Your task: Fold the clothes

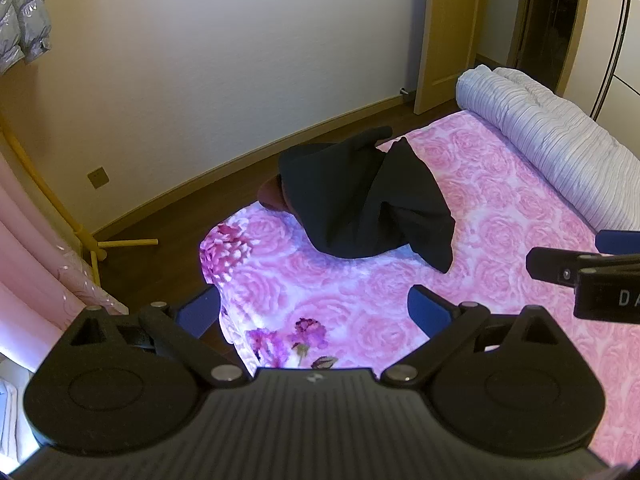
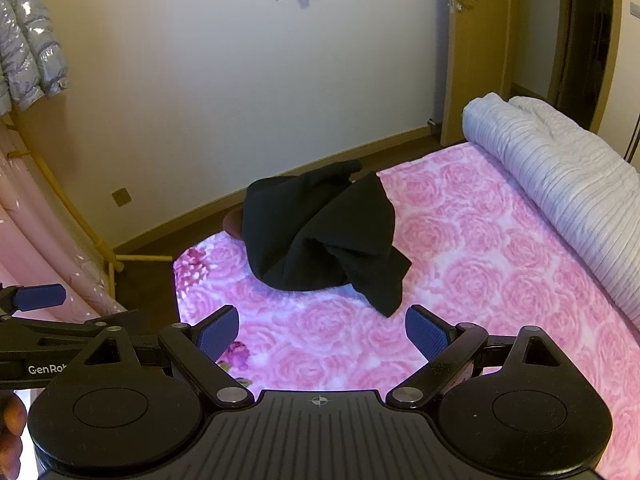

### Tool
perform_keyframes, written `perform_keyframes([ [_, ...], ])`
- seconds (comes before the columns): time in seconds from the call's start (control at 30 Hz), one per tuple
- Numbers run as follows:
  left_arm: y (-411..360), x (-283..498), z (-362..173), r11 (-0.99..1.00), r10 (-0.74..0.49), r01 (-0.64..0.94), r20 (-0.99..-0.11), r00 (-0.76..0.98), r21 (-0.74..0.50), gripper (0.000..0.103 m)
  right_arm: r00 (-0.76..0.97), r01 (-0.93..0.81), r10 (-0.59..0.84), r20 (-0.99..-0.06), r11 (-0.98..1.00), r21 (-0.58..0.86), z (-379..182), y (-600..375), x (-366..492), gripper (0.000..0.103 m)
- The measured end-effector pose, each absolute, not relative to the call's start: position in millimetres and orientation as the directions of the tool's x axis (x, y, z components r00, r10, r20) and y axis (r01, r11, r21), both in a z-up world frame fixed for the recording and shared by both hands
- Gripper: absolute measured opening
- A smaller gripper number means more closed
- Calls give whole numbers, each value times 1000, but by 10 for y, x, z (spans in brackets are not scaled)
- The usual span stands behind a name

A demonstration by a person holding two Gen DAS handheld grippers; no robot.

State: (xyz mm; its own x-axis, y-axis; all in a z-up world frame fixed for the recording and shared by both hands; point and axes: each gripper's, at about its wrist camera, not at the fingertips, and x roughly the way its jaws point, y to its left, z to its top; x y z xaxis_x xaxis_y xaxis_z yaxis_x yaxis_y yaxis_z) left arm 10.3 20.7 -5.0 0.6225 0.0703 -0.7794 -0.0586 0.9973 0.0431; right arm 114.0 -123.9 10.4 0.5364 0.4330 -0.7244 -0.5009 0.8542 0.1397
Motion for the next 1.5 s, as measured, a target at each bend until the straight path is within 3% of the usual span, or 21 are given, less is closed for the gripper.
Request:
perform_keyframes([
  [1.5,269,108,-52,993,92,-119,-781,618,22,97,518,-503,453,-725,847,170,17,-1267,1225,93],
])
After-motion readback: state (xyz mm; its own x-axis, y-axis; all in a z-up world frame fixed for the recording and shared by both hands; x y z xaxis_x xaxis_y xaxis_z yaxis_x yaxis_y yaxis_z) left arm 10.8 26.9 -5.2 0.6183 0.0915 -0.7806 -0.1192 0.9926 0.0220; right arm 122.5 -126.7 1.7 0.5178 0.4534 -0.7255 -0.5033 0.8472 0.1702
